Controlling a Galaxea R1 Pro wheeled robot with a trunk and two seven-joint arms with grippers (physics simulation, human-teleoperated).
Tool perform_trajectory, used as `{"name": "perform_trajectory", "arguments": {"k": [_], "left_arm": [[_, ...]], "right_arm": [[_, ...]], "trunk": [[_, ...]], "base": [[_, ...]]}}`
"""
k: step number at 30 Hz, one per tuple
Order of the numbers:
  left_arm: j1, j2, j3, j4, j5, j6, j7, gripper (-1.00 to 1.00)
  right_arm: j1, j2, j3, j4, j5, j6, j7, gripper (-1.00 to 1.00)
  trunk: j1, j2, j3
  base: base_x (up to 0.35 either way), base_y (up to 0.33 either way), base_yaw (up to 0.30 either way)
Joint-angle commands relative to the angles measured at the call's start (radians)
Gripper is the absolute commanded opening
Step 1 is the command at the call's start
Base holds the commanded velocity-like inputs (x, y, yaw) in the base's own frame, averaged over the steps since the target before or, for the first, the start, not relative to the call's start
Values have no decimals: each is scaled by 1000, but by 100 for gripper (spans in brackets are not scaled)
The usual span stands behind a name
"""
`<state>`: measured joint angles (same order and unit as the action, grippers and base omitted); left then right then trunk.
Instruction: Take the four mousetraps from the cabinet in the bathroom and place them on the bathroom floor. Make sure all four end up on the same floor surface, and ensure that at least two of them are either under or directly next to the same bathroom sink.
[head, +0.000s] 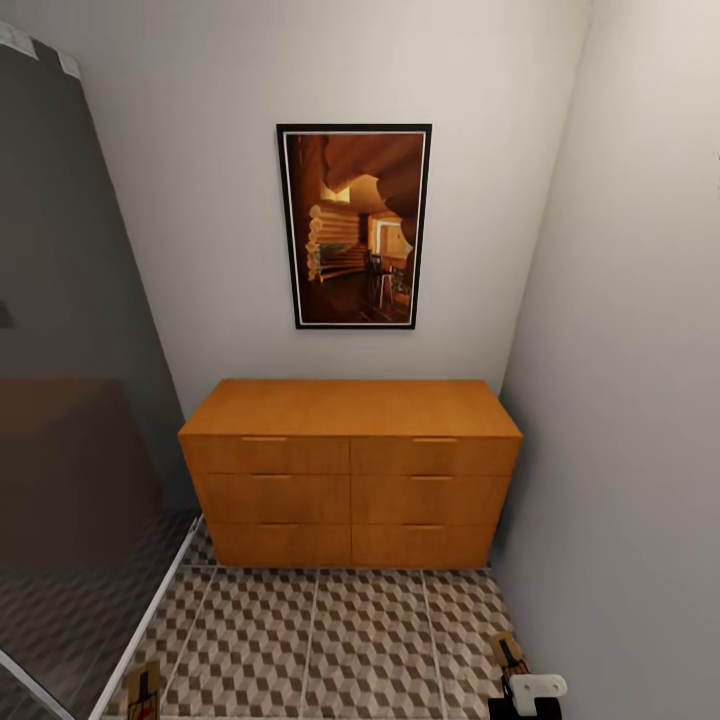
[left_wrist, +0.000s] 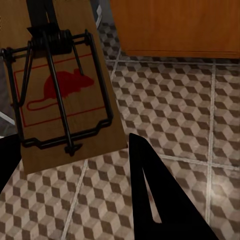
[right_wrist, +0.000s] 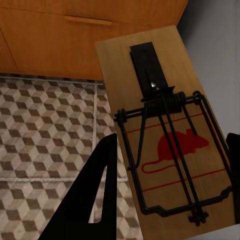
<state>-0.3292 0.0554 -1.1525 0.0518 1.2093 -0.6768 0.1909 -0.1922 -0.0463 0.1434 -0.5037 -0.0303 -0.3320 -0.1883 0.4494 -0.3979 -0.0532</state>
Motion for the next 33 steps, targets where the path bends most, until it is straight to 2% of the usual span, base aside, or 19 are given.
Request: {"name": "perform_trajectory", "arguments": {"k": [1, 33], "left_arm": [[-1, 0, -7, 0, -7, 0, 13, -100], [-1, 0, -7, 0, -8, 0, 13, -100]], "right_arm": [[-1, -1, 8, 0, -5, -2, -8, -100], [-1, -1, 8, 1, -2, -2, -8, -100]], "trunk": [[1, -2, -1], [1, -2, 50]], "base": [[0, 0, 0], [0, 0, 0]]}}
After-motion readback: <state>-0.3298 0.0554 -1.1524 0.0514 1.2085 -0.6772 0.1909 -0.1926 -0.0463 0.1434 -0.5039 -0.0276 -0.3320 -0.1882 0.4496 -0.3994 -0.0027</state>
